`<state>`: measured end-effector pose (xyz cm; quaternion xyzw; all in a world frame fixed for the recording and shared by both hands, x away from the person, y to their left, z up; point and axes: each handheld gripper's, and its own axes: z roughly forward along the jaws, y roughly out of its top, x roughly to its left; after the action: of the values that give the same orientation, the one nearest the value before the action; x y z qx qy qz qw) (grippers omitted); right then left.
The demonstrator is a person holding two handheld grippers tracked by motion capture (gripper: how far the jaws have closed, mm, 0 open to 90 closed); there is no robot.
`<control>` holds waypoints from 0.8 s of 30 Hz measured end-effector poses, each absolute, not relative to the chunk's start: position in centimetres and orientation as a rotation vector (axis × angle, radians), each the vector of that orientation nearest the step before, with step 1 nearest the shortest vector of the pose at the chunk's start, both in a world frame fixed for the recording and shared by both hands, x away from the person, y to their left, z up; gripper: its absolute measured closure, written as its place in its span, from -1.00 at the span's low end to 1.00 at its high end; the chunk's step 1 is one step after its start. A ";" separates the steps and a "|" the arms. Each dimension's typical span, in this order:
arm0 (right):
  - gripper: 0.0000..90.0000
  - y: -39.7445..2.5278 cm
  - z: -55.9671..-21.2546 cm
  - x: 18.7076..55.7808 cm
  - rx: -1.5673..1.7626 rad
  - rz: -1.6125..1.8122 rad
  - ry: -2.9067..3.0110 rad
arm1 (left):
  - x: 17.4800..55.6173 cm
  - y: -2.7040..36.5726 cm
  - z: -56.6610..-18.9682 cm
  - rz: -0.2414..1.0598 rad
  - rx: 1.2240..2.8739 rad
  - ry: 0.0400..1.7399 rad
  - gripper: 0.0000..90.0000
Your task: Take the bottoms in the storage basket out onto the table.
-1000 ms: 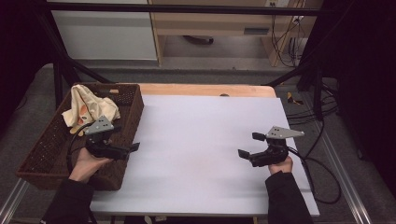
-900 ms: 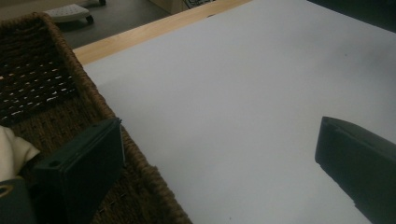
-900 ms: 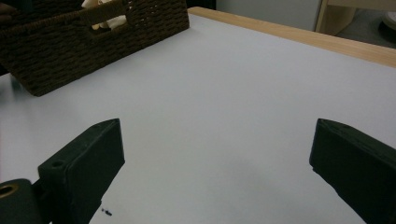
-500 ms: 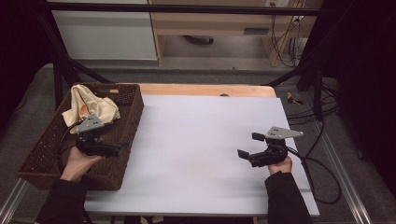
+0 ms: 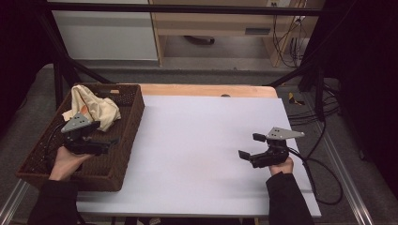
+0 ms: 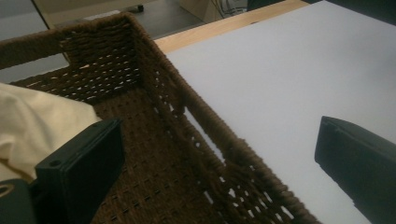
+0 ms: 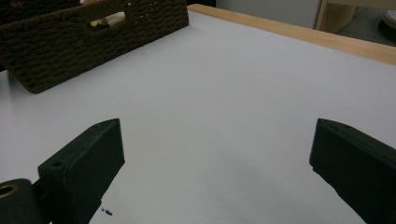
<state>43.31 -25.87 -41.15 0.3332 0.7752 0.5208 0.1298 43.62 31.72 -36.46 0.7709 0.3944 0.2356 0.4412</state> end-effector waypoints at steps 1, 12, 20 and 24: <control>-0.92 -25.9 -41.2 43.3 0.968 1.514 2.252 | 43.7 31.9 -36.5 0.587 1.917 0.985 -0.97; -0.91 -25.8 -41.3 43.4 0.964 1.505 2.258 | 44.5 33.7 -36.4 0.622 1.896 1.053 -0.97; -0.91 -25.8 -41.3 43.4 0.967 1.507 2.258 | 44.9 34.2 -35.9 0.668 1.917 1.088 -0.97; -0.91 -25.8 -41.2 43.4 0.970 1.509 2.256 | 45.1 34.5 -35.1 0.680 1.918 1.101 -0.97</control>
<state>43.41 -25.82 -41.22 0.3338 0.7762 0.5191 0.1292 45.14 34.45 -35.07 0.7590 0.4355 0.2693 0.4023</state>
